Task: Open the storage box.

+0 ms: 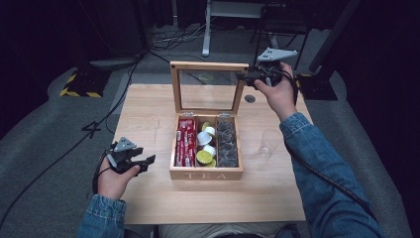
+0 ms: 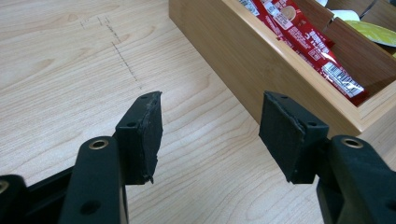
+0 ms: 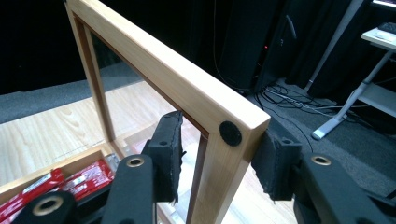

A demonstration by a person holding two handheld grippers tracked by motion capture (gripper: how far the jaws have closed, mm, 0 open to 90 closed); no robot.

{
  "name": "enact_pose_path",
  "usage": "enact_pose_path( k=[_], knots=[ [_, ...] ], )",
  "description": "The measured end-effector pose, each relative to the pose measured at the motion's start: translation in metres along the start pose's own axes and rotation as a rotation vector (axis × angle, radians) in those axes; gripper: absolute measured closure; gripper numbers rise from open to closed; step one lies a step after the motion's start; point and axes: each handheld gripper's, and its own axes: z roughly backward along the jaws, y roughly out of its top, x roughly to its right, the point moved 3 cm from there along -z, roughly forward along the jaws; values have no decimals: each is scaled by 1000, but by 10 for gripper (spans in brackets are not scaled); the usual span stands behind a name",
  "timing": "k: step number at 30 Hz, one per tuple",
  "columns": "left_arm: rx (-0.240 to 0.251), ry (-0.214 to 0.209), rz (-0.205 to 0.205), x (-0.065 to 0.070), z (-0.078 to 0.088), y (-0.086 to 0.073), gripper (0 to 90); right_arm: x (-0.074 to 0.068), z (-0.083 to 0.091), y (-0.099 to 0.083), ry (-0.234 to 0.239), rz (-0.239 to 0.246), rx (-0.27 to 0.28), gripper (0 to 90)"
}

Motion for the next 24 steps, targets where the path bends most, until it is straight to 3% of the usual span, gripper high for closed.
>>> enact_pose_path(
  k=[4, 12, 16, 24],
  knots=[
    [-6, 0, 2, -1, -2, -1, 394, 5, -8, 1, -20, -24, 5, 522],
    [-20, -14, -14, 1, -5, -1, 386, 10, -31, 1, -56, -60, 6, 341],
    [-16, -17, -8, 2, -6, -1, 386, 14, -37, 0, -56, -91, 8, 327],
    [-31, -35, -18, 4, -10, -2, 387, 23, -51, -4, -56, -82, -40, 311]
  ],
)
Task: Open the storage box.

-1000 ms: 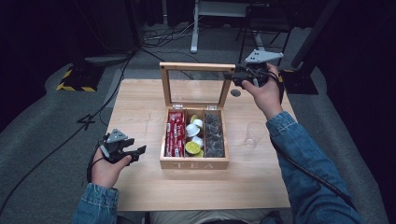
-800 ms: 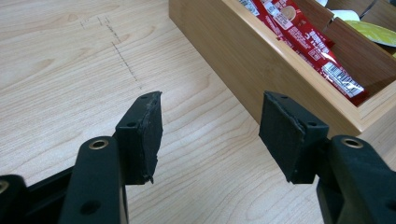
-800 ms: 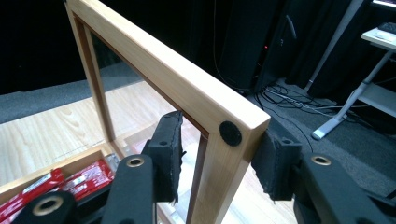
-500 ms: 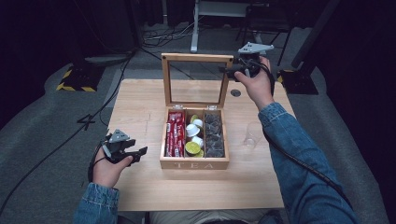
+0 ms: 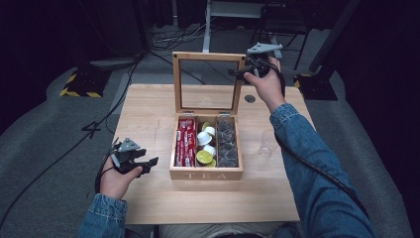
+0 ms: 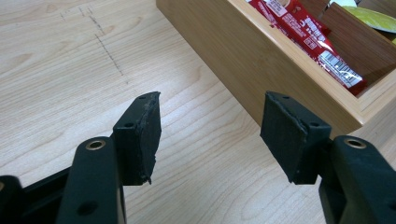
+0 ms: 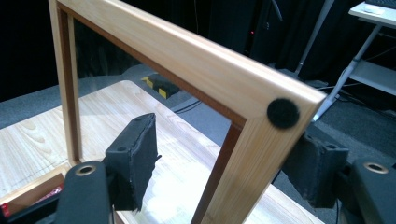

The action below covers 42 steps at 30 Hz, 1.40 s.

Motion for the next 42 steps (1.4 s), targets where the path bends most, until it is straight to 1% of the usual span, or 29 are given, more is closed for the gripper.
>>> enact_pose_path(
  k=[3, 11, 19, 22, 26, 30, 33, 36, 40, 42],
  knots=[
    [-4, -4, -7, 0, 0, 0, 387, 1, -4, -4, -4, -4, -11, 307],
    [-13, -7, -4, 0, -2, -1, 379, 2, -13, -18, 13, 3, -55, 297],
    [-16, -8, -6, 0, -3, -1, 377, 6, -24, -35, 18, -19, -98, 295],
    [-17, -9, -8, 0, -3, -1, 378, 6, -26, -39, 18, -28, -107, 295],
    [-19, -12, -9, 0, -4, -2, 377, 5, -29, -42, 14, -25, -118, 287],
    [-21, -14, -6, 0, -5, -2, 376, 5, -30, -43, 15, -36, -120, 287],
    [-23, -15, -4, 0, -5, -2, 375, 5, -29, -44, 14, -34, -135, 296],
    [-25, -16, -8, 0, -6, -2, 373, 5, -28, -45, 12, -39, -139, 306],
    [-25, -20, -6, 0, -6, -2, 368, 7, -24, -45, 16, -55, -130, 304],
    [-27, -19, -3, 0, -6, -2, 368, 8, -21, -45, 19, -53, -124, 302]
  ],
)
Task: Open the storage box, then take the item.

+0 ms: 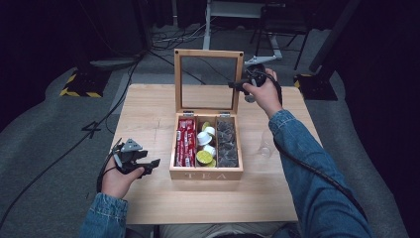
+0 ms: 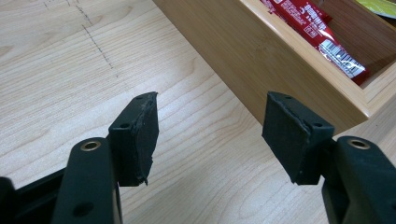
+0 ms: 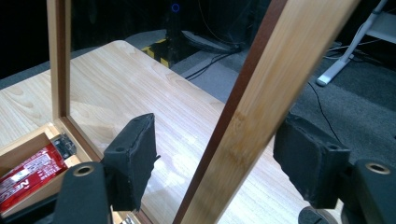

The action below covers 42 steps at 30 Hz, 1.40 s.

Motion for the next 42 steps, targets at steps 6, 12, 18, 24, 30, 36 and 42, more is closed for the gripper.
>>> enact_pose_path(
  k=[6, 12, 18, 24, 30, 36, 42],
  knots=[
    [-2, -4, -4, 0, -1, 0, 367, 0, 22, 5, 23, -9, 28, 300],
    [-4, 1, -6, 2, 0, 0, 367, -6, 53, 7, 78, -12, 52, 316],
    [-10, 9, -5, 1, 0, -2, 366, -20, 76, -2, 143, 11, 55, 328],
    [-42, 30, -20, -1, -1, -7, 342, -35, 87, -19, 187, 24, 22, 384],
    [-70, 49, -39, 1, -4, -11, 320, -50, 84, -39, 213, 33, -37, 415],
    [-72, 46, -18, 0, -5, -19, 317, -65, 67, -57, 248, 37, -100, 438],
    [-77, 42, -2, 4, -6, -24, 314, -78, 55, -68, 277, 44, -149, 506]
  ],
)
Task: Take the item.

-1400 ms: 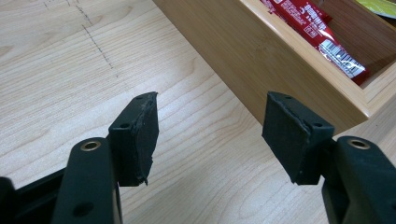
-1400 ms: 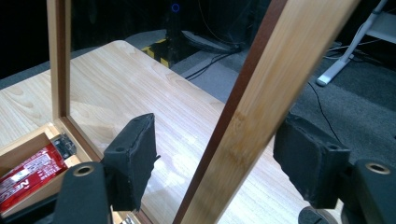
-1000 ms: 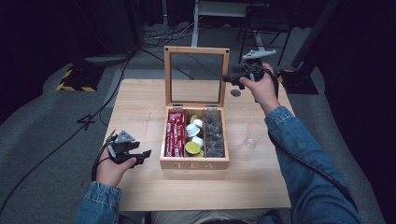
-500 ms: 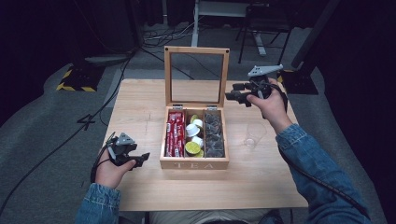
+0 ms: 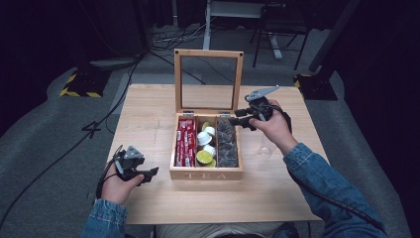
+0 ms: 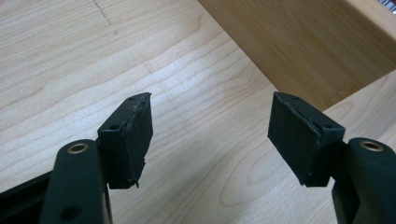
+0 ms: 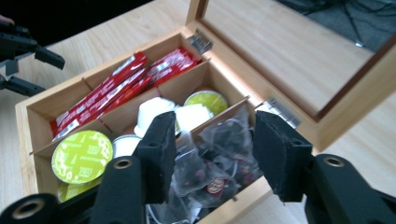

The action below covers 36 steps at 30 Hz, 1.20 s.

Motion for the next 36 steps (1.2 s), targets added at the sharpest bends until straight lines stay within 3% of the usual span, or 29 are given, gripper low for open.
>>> enact_pose_path(
  k=[3, 9, 17, 31, 36],
  knots=[
    [-11, -1, -4, 2, -4, -4, 311, -5, -7, -4, 15, 1, -24, 539],
    [3, 17, 60, 0, -8, -9, 294, -17, -23, -13, 16, 7, -70, 551],
    [-7, 20, 51, -2, -15, -13, 287, -26, -40, -21, 24, -1, -111, 579],
    [3, 7, 38, -2, -19, -15, 262, -26, -63, -32, -2, 7, -186, 569],
    [7, 7, 41, -3, -20, -15, 258, -24, -64, -34, -9, 9, -200, 622]
  ],
)
